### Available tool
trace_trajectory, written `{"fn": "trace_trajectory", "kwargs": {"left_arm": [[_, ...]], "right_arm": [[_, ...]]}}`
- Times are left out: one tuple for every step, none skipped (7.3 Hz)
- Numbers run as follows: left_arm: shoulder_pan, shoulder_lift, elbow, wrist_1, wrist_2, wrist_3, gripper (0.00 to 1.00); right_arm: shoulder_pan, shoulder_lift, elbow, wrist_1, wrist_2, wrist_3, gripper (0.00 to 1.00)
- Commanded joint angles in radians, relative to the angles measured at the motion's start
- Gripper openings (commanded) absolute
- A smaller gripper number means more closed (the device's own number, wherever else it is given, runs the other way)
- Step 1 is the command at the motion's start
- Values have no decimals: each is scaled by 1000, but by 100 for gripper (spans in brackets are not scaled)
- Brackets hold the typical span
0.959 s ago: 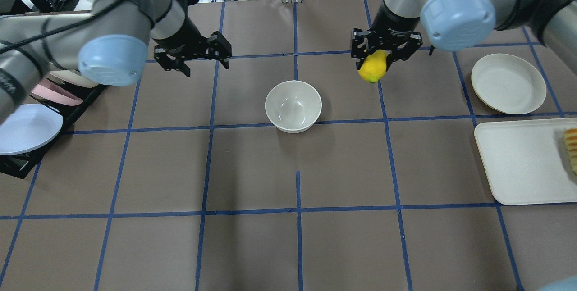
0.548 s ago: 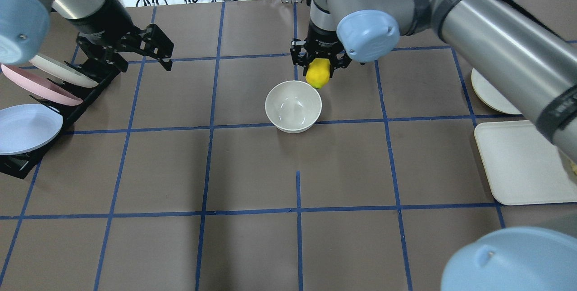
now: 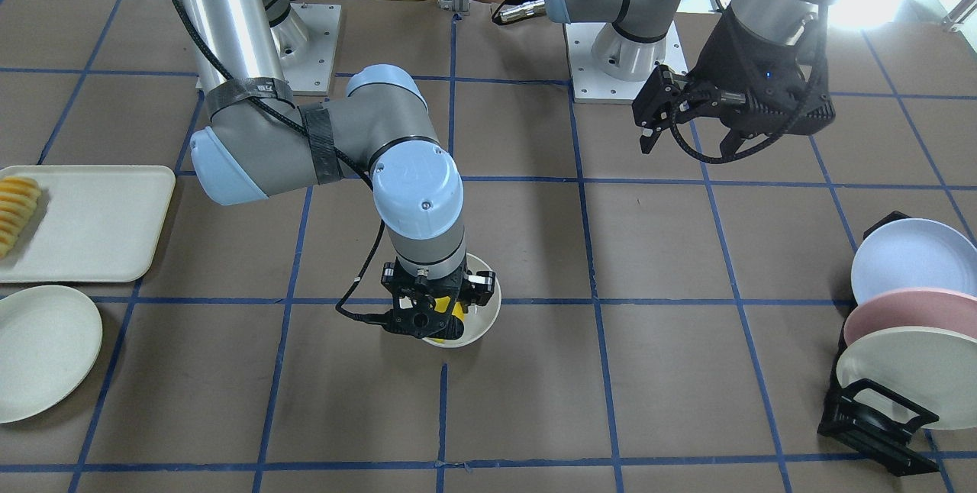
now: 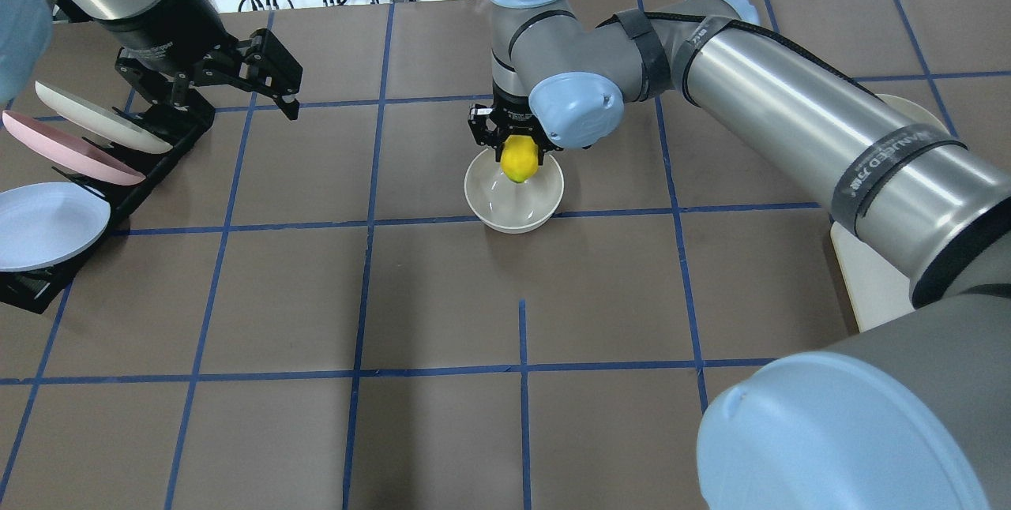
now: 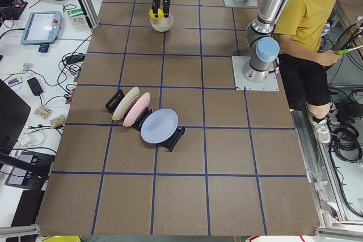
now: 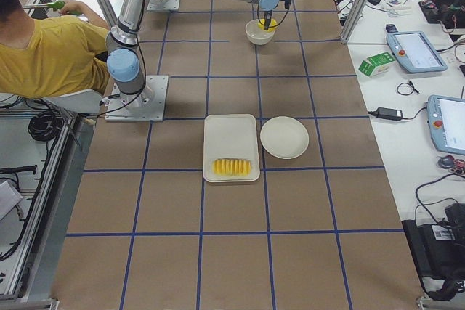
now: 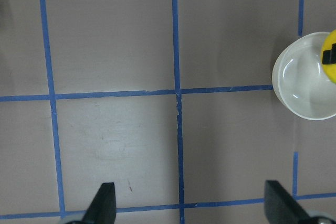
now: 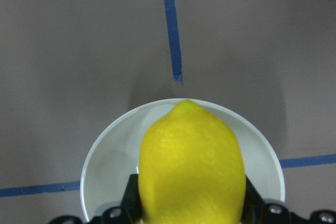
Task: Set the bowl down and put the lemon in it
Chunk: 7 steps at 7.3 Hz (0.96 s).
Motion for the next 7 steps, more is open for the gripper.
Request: {"fn": "trace_trajectory", "kwargs": {"left_arm": [[-32,22,0,-24,3,-1,100],[-79,28,1,-14,19,-12,100],[-84,27,-9,-14,61,-12,100],[-90,27,0,-14,69,-13,100],[-89,48,4,-25,74,-10,100],[-90,59,-8,-17,74,-10,100],[-89,65,-8,-16,75,-12,100]], "right_arm": [[12,4,19,12,6,36,0],[25,5,52,11,6,36,0],[30,2,75,-1,6,36,0],[33,5,79,-5,5,35,0],[33,16,79,-5,6,33,0],[36,30,79,-6,6,25,14],[36,30,79,-5,6,25,43]]}}
